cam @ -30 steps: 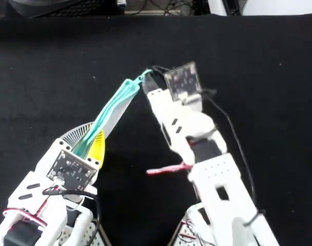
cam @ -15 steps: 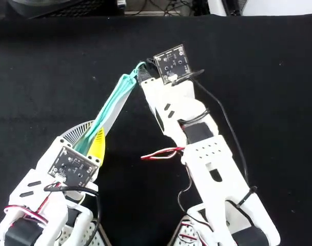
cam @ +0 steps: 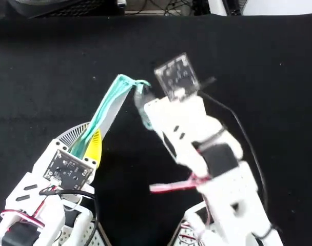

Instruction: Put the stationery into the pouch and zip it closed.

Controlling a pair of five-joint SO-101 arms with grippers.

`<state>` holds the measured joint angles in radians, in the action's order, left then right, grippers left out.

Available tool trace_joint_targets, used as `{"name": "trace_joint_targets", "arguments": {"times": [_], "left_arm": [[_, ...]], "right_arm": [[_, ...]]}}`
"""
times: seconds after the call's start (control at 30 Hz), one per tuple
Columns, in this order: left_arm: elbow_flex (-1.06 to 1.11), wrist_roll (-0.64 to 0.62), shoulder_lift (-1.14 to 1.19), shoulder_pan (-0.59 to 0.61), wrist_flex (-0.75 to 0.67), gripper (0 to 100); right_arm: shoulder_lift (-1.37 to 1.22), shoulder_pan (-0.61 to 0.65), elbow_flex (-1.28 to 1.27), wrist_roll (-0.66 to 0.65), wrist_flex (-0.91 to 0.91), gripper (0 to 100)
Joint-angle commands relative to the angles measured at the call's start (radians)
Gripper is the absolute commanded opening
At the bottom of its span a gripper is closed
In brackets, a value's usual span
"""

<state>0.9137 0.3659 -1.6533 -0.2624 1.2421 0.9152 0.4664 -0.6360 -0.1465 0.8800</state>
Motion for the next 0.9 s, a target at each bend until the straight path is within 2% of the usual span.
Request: {"name": "trace_joint_targets", "arguments": {"times": [0.0, 0.1, 0.23, 0.3, 0.37, 0.4, 0.43, 0.57, 0.7, 0.77, 0.87], "left_arm": [[0.001, 0.006, -0.002, 0.004, -0.002, 3], [0.001, -0.008, -0.002, 0.004, -0.002, 3], [-0.002, -0.032, -0.002, 0.010, -0.005, 3], [-0.013, -0.034, -0.002, 0.062, -0.008, 3], [-0.025, -0.035, -0.002, 0.157, -0.038, 3], [-0.033, -0.035, -0.002, 0.213, -0.058, 3], [-0.039, -0.035, -0.002, 0.272, -0.081, 3], [-0.039, -0.064, -0.002, 0.507, -0.167, 3], [-0.039, -0.153, 0.009, 0.705, -0.276, 3], [-0.038, -0.157, 0.011, 0.742, -0.313, 3], [-0.016, -0.155, 0.015, 0.699, -0.327, 3]], "right_arm": [[0.053, 0.121, 0.108, 0.003, 0.126, 24.1], [0.059, 0.160, 0.145, 0.003, 0.196, 24.1], [0.061, 0.133, 0.165, 0.002, 0.250, 23.7], [0.061, 0.058, 0.156, 0.008, 0.272, 17.3], [0.061, -0.054, 0.117, 0.008, 0.267, 2.6], [0.061, -0.107, 0.088, 0.008, 0.256, 0.9], [0.061, -0.161, 0.051, 0.008, 0.245, 4.1], [0.059, -0.342, -0.139, 0.003, 0.152, 1.5], [0.054, -0.431, -0.374, 0.003, -0.011, 1.2], [0.059, -0.440, -0.484, 0.009, -0.110, 1.2], [0.059, -0.440, -0.601, 0.009, -0.258, 1.2]]}}
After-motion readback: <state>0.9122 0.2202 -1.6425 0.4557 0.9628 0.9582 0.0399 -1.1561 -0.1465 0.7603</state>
